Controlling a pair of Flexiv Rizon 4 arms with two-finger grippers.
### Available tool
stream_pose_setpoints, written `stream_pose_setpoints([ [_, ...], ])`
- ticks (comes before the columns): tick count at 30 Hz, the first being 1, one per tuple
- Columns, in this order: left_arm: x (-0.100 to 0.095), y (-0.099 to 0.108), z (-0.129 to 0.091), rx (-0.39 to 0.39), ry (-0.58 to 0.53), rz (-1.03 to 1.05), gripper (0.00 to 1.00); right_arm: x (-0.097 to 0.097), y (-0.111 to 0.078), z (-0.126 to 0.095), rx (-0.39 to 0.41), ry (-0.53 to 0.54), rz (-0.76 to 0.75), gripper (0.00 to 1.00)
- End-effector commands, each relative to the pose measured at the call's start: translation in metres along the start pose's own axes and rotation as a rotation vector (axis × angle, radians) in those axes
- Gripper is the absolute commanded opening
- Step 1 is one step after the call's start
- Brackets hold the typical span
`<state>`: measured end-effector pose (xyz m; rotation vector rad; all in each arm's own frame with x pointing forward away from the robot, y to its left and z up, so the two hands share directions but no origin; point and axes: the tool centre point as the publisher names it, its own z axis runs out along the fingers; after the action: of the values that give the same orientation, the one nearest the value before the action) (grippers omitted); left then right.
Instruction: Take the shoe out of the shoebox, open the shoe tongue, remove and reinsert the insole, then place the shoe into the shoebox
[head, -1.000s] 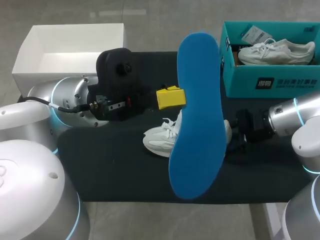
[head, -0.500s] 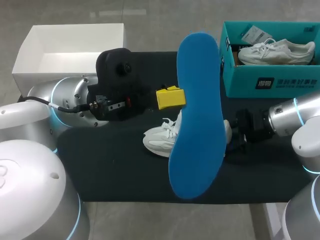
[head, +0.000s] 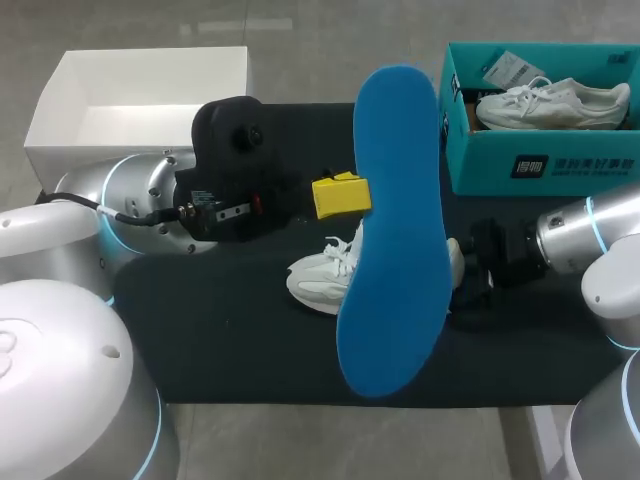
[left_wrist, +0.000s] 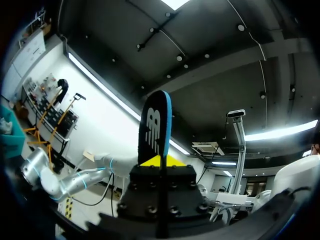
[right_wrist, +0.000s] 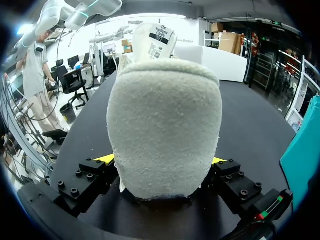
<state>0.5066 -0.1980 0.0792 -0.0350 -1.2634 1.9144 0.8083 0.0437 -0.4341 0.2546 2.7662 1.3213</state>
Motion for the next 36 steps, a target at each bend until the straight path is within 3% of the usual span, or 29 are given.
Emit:
stream_pose_setpoints([
  [1, 0.003, 0.001, 0.015, 0.012, -0.054, 0.001, 0.00, 0.005, 0.013, -0.013, 0.075, -0.001, 0.006, 1.00],
  [8, 0.003, 0.001, 0.015, 0.012, -0.054, 0.001, 0.00, 0.006, 0.027, -0.041, 0.194, 0.002, 0.011, 1.00],
  [19, 0.003, 0.001, 0.015, 0.012, -0.054, 0.001, 0.00, 0.002, 0.064, -0.081, 0.513, 0.029, 0.036, 1.00],
  [29, 0.003, 0.001, 0.015, 0.012, -0.054, 0.001, 0.00, 0.003, 0.085, -0.091, 0.795, -0.045, 0.030, 1.00],
  [36, 0.003, 0.001, 0.015, 0.012, -0.054, 0.001, 0.00, -0.002, 0.089, -0.091, 0.902, -0.046, 0.021, 1.00],
])
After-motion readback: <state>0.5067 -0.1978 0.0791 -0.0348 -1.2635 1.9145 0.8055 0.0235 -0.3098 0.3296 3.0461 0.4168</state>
